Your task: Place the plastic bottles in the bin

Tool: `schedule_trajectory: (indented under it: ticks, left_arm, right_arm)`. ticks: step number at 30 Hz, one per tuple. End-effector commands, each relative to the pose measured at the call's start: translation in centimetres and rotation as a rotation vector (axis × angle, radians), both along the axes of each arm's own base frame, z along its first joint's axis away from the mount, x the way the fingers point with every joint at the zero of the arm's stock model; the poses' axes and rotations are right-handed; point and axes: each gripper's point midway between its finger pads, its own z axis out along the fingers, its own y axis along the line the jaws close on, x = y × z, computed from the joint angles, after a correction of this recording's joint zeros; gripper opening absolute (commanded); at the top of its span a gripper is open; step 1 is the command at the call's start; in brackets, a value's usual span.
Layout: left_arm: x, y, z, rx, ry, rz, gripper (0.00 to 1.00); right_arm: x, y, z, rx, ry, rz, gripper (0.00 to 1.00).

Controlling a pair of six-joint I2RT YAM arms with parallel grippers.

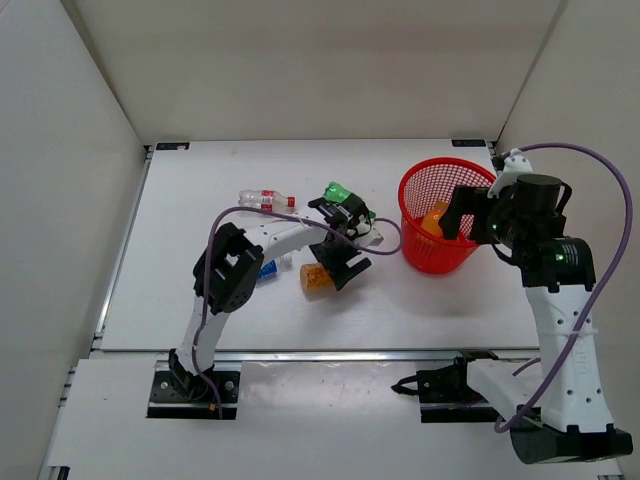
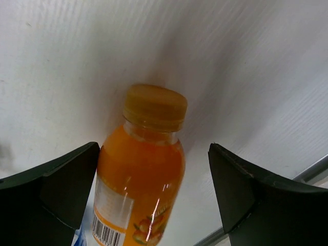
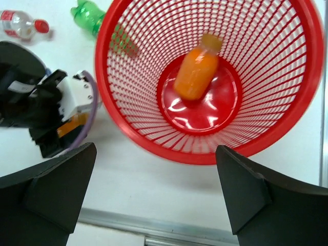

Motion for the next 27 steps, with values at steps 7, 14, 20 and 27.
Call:
schedule_trajectory:
  ticks: [7, 14, 20, 27]
  left_arm:
    - [-1.0, 2.0, -0.9, -0.053, 0.023, 0.108, 0.78]
    - [-1.0, 1.3, 2.0, -0.17, -0.017, 0.204, 0.54]
    - [5.0, -1.4, 16.1, -0.539, -0.217, 0.427, 0.56]
    - [7.0, -8.4, 35.5, -1.019, -0.486, 0.376, 0.61]
  right_arm:
    - [-2.7, -1.1, -0.5, 0.023, -0.004, -0.058, 1.0]
    - [-4.2, -1.5, 0.6, -0.006, -0.042, -0.125, 0.99]
    - [-7.6, -1.4, 0.3, 0.022, -0.09, -0.146, 0.99]
    - [-10.9, 7.2, -7.2, 0.2, 0.104, 0.275, 0.99]
